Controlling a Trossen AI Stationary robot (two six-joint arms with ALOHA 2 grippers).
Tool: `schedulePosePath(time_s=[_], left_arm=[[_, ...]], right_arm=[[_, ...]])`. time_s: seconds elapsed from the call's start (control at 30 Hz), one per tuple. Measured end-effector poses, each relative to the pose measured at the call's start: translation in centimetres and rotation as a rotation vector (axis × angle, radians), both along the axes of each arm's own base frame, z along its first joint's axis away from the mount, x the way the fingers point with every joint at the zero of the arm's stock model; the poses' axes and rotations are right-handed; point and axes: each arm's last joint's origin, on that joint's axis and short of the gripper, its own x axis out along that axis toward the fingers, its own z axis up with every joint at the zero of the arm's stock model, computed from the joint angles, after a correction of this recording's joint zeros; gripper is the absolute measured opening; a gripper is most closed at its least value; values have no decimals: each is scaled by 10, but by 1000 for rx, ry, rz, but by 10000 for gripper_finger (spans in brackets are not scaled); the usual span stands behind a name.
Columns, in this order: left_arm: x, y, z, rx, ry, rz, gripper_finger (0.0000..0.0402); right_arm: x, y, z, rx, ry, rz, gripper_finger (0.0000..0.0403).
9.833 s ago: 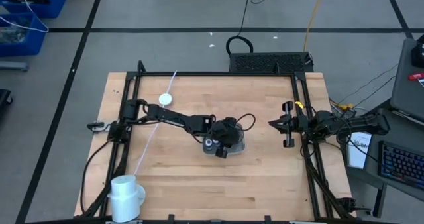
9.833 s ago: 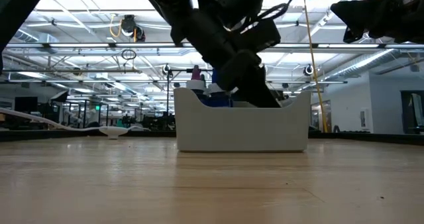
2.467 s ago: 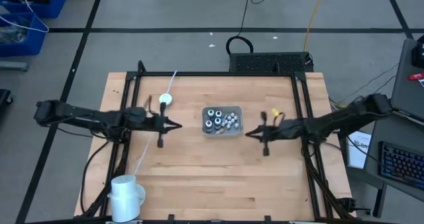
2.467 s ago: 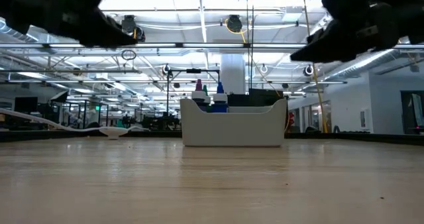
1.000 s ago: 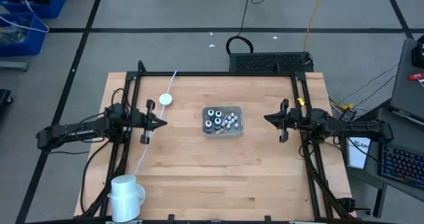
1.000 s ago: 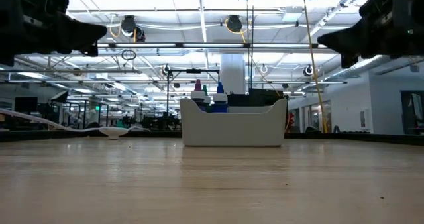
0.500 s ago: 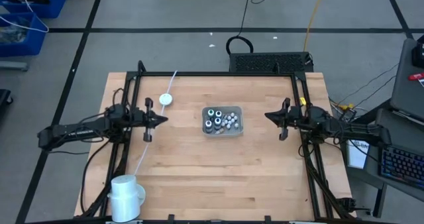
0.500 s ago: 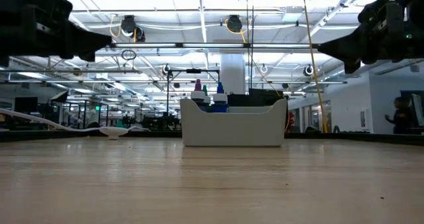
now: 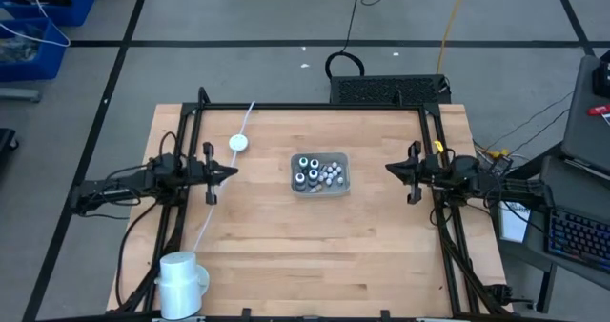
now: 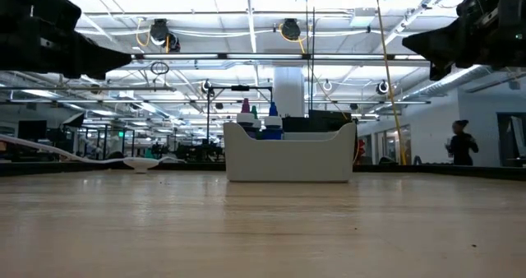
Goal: Pick & Place food coloring
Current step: Return to Home Position
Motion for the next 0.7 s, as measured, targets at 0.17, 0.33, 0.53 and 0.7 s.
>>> schedulePosePath(time_s=[0.17, 0.33, 0.53, 0.7], left_arm=[[-1, 3, -1, -17, 6, 36, 0], [-1, 4, -1, -21, 6, 50, 1], [0, 5, -3, -53, 32, 58, 1], [4, 8, -9, -88, 96, 128, 18]], right_arm=[[0, 0, 0, 1, 2, -3, 0], [0, 0, 0, 2, 1, -2, 0], [0, 0, 0, 2, -5, -1, 0], [0, 0, 0, 6, 4, -2, 0]])
